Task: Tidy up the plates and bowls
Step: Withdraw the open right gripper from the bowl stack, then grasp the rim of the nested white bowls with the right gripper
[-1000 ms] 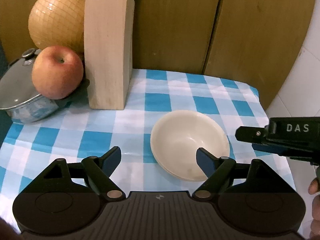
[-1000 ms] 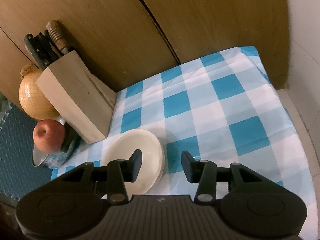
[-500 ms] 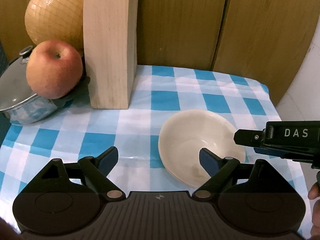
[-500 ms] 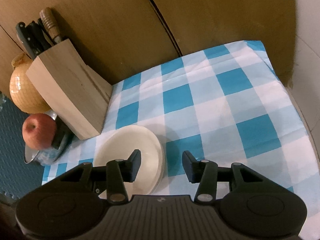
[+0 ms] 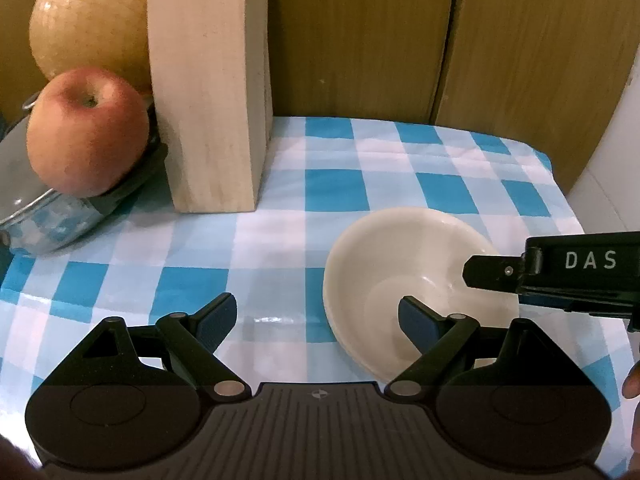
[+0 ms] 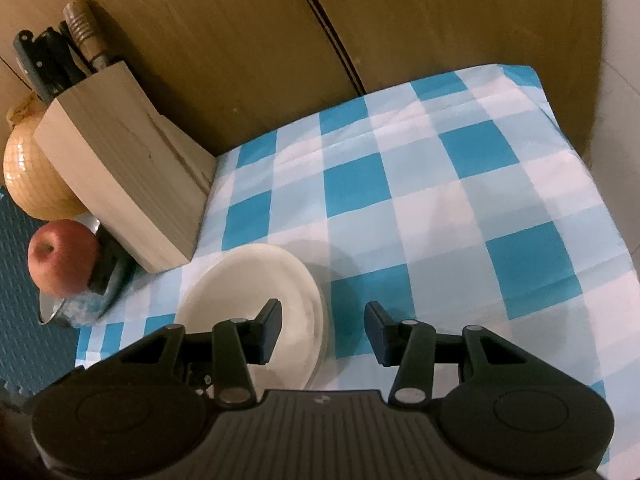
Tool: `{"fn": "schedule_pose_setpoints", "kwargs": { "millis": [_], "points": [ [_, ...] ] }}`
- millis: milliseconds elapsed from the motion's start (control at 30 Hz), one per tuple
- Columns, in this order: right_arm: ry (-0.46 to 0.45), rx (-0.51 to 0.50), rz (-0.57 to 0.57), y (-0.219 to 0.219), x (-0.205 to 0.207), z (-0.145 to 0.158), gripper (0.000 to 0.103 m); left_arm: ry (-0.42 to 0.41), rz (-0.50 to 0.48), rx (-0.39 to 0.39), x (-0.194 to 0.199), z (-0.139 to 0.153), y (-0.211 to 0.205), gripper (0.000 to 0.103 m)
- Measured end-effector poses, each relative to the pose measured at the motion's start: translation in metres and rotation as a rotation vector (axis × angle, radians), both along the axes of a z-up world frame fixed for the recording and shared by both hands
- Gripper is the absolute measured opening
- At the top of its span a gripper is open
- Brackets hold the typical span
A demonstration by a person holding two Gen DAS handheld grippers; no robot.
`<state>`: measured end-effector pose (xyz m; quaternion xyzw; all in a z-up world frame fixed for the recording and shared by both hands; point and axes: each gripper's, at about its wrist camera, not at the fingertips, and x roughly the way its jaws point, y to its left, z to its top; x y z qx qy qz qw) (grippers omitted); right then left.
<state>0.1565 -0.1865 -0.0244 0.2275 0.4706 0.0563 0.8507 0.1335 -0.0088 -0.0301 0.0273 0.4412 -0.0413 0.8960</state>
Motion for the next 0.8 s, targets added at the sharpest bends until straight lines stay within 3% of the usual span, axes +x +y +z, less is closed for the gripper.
{"fn": "schedule_pose_setpoints", "kwargs": {
  "millis": [233, 367, 500, 633, 800],
  "points": [
    [0.014, -0.003, 0.018, 0.003, 0.001, -0.003, 0.037, 0.010, -0.013, 0.014, 0.004, -0.006, -0.002, 0.088],
    [0.046, 0.006, 0.032, 0.004, 0.003, -0.008, 0.027, 0.029, -0.029, 0.022, 0.006, -0.011, -0.005, 0.074],
    [0.061, 0.007, 0.055, 0.007, 0.003, -0.012, 0.015, 0.056, -0.035, 0.003, 0.007, -0.016, -0.005, 0.069],
    [0.055, 0.009, 0.072, 0.010, 0.004, -0.012, 0.010, 0.050, -0.051, 0.002, 0.007, -0.015, -0.007, 0.057],
    [0.053, 0.005, 0.073, 0.011, 0.004, -0.012, 0.010, 0.040, -0.068, 0.018, 0.005, -0.015, -0.011, 0.053]
  ]
}}
